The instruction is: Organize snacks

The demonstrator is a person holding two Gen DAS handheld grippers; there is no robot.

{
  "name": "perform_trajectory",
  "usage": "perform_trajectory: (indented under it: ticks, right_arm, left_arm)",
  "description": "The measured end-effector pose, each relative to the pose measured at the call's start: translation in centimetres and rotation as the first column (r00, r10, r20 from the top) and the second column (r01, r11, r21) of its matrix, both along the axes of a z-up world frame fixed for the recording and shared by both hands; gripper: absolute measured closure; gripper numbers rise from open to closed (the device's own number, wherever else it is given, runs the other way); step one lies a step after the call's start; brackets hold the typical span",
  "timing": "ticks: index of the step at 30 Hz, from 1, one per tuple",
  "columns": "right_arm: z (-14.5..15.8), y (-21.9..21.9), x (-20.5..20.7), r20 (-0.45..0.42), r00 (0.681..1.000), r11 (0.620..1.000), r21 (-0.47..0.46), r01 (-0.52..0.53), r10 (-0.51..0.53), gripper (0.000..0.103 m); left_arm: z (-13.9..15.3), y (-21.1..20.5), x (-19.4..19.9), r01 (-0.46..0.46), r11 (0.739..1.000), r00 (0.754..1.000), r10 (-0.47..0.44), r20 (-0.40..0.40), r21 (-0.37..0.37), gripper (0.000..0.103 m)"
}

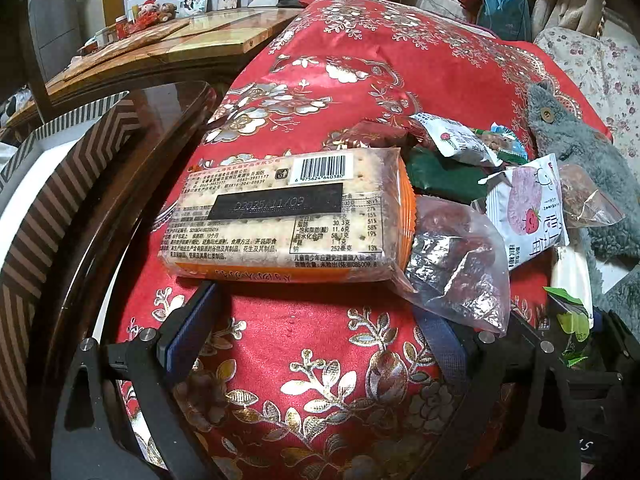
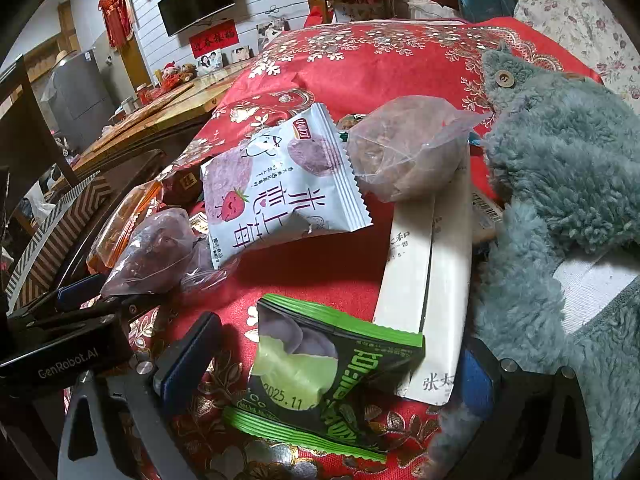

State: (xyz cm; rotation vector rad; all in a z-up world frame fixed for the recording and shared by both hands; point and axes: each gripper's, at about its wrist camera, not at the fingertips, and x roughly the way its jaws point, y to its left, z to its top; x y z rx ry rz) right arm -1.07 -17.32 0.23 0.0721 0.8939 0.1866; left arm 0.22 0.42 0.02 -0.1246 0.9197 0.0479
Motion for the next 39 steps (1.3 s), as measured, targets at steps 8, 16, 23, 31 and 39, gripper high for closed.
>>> perform_trajectory:
  ticks: [8, 16, 23, 31, 39]
  right_arm:
    - [0.00, 0.01, 0.02, 0.000, 1.000, 1.000, 0.000, 0.000, 0.000, 0.000]
    - [-0.01, 0.00, 0.04, 0.000, 1.000, 1.000, 0.000, 0.000, 0.000, 0.000]
    - [-0.01, 0.00, 0.04, -0.001, 1.000, 1.000, 0.000, 0.000, 0.000, 0.000]
    - [0.02, 0.00, 0.03, -0.001, 1.000, 1.000, 0.000, 0.000, 0.000, 0.000]
    - [0.09, 0.27, 0.04, -0.005, 1.000, 1.000, -0.015, -0.001, 0.001, 0.000]
  left_arm:
    - [0.00, 0.00, -0.01, 0.000, 1.000, 1.000, 0.000, 0.000, 0.000, 0.007]
    - [0.00, 0.00, -0.01, 0.000, 1.000, 1.000, 0.000, 0.000, 0.000, 0.007]
    - [0.00, 0.00, -0.01, 0.000, 1.000, 1.000, 0.000, 0.000, 0.000, 0.007]
    - [-0.01, -0.01, 0.00, 0.001, 1.000, 1.000, -0.001, -0.001, 0.002, 0.007]
    - [0.74, 0.64, 0.20, 0.040, 0.999, 0.997, -0.040, -0.073, 0.008, 0.007]
